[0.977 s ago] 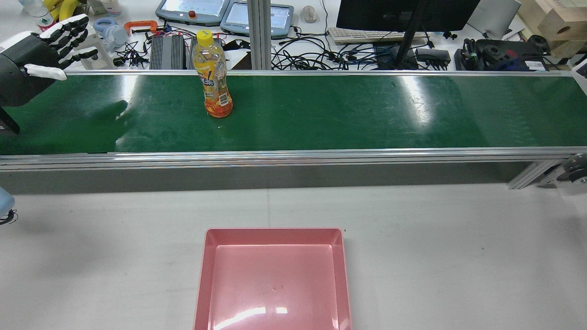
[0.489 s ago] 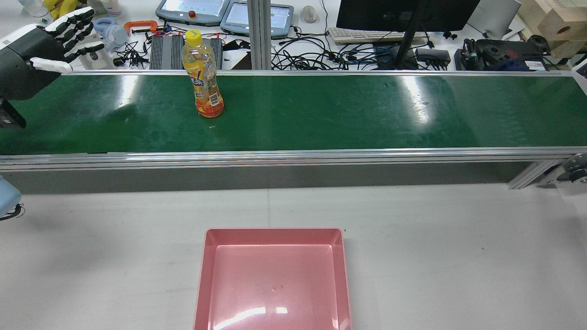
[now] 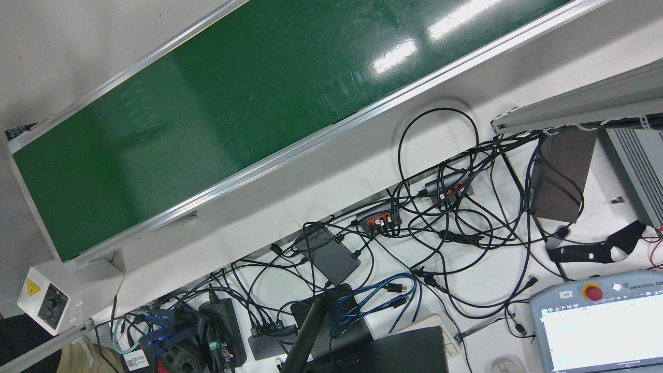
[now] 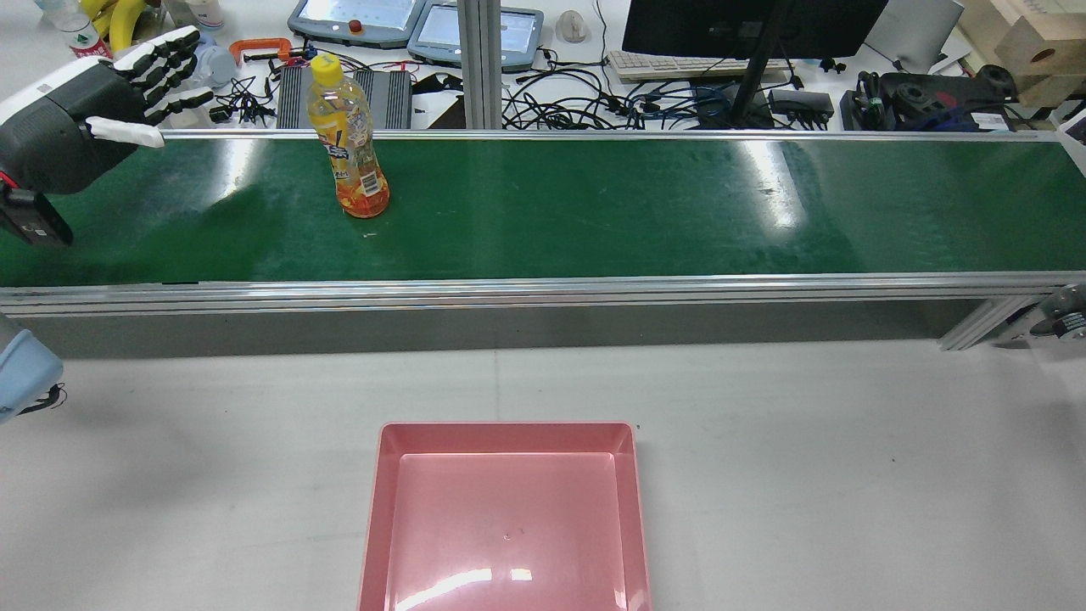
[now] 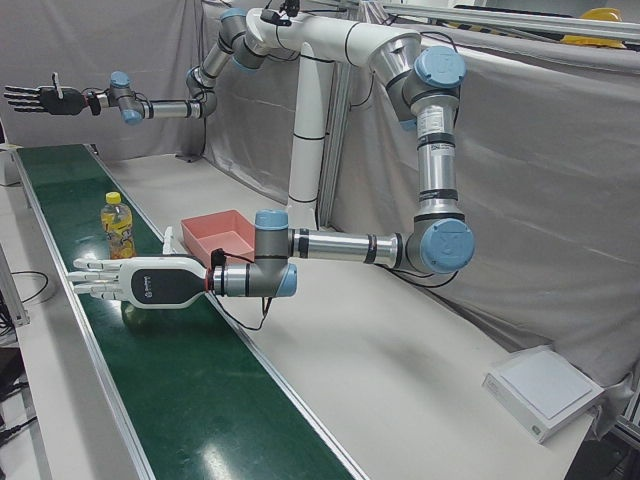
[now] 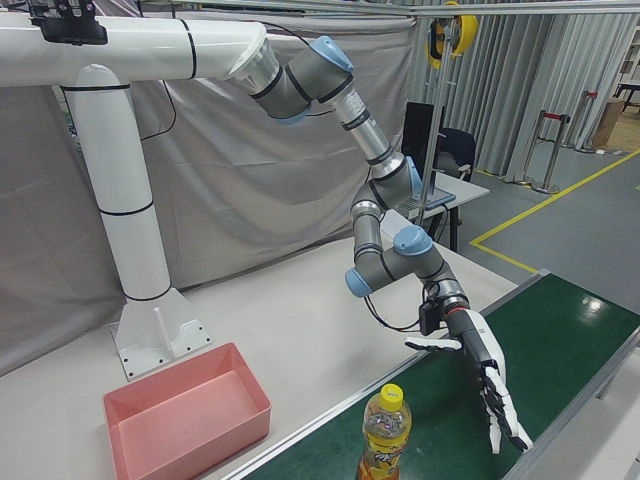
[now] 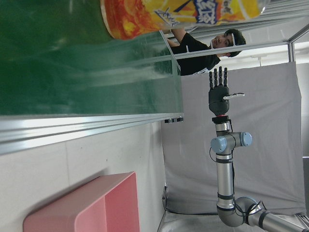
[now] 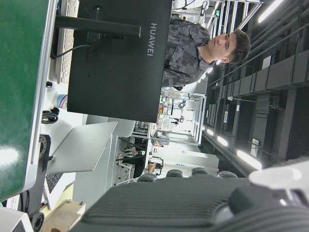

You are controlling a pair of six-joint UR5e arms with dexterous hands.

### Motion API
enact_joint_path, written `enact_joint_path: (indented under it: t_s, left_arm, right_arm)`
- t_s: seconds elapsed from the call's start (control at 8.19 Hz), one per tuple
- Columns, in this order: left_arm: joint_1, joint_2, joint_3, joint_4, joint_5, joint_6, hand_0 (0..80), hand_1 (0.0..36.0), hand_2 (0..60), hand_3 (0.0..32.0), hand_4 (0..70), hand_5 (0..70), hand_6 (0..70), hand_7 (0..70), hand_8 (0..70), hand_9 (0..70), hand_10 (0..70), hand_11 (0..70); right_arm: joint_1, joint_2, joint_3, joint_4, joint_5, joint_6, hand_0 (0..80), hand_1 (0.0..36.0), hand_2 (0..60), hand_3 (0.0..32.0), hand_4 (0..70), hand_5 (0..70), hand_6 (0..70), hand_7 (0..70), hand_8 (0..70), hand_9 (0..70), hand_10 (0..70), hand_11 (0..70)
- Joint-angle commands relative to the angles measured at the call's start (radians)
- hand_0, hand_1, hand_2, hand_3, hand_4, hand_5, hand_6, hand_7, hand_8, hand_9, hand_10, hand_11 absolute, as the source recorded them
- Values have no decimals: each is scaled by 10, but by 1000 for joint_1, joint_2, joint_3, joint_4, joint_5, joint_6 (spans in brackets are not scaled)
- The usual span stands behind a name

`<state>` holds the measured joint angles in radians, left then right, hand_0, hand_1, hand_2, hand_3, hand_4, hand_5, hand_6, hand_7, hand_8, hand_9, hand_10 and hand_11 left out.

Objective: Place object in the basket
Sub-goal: 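Move the left hand along the conveyor toward the approaching orange bottle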

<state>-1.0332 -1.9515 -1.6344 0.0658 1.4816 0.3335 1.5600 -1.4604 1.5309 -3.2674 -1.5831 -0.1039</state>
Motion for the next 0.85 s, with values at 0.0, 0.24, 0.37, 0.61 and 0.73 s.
enact_joint_path:
  t_s: [0.0, 0.24, 0.37, 0.61, 0.73]
  left_arm:
    - [8, -4, 4, -62, 2, 1, 453, 114, 74, 0, 0, 118, 0, 0, 0, 2, 72, 119]
    - [8, -10, 18, -133, 0, 7, 430, 112, 114, 0, 0, 116, 0, 0, 0, 1, 76, 124]
    - [8, -16, 24, -142, 0, 6, 431, 112, 115, 0, 0, 119, 0, 0, 0, 2, 75, 123]
    - [10, -45, 39, -141, 2, 6, 444, 67, 0, 0, 0, 97, 0, 0, 0, 0, 67, 109]
    - [10, -61, 56, -139, 3, 4, 456, 65, 0, 0, 0, 94, 0, 0, 0, 0, 65, 108]
  right_arm:
    - [0, 0, 0, 0, 0, 0, 0, 0, 0, 0, 0, 0, 0, 0, 0, 0, 0, 0]
    - [0, 0, 0, 0, 0, 0, 0, 0, 0, 0, 0, 0, 0, 0, 0, 0, 0, 0]
    - [0, 0, 0, 0, 0, 0, 0, 0, 0, 0, 0, 0, 0, 0, 0, 0, 0, 0]
    - [0, 0, 0, 0, 0, 1, 0, 0, 0, 0, 0, 0, 0, 0, 0, 0, 0, 0]
    - [0, 0, 0, 0, 0, 1, 0, 0, 0, 0, 0, 0, 0, 0, 0, 0, 0, 0]
